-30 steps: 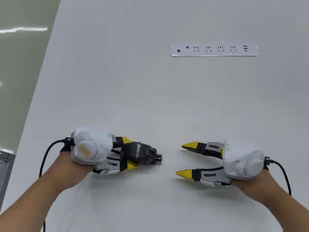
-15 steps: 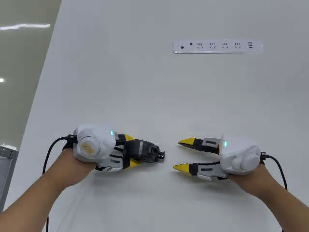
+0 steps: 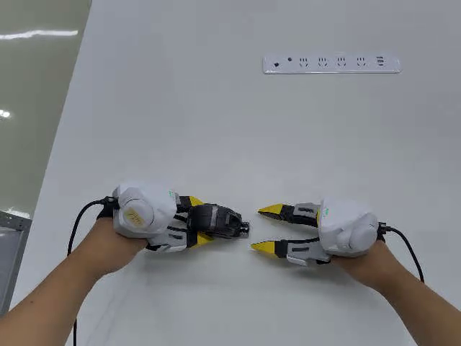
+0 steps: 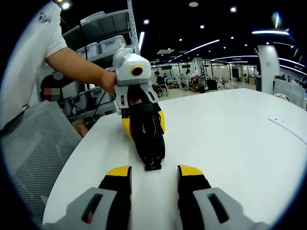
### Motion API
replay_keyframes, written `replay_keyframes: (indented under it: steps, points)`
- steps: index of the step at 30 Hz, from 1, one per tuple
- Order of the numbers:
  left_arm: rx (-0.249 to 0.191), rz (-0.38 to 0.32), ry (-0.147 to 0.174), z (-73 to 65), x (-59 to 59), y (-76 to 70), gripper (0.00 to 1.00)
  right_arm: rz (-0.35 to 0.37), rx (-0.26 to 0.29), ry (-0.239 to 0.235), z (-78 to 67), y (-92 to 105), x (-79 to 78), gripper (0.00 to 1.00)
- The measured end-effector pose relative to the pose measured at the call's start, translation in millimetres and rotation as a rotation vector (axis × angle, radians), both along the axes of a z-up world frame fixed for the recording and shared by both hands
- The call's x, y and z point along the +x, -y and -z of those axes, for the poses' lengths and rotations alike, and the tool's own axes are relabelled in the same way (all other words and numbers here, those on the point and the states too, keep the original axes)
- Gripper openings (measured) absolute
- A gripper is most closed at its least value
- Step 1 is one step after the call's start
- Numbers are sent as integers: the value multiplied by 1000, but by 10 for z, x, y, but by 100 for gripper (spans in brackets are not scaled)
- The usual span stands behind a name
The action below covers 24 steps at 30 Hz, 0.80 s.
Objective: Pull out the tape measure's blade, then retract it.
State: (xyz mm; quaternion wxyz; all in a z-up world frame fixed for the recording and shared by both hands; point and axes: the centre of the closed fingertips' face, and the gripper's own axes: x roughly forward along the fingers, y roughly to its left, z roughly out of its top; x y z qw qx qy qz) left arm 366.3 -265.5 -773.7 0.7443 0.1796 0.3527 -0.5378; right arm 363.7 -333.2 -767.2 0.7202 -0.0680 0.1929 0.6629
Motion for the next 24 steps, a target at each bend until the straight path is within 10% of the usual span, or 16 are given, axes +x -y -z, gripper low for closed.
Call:
replay_keyframes:
  steps: [24]
  points:
    - [-14, -9, 4, 5, 5, -2, 33, -33, 0, 18, 100, -161, -28, 28]
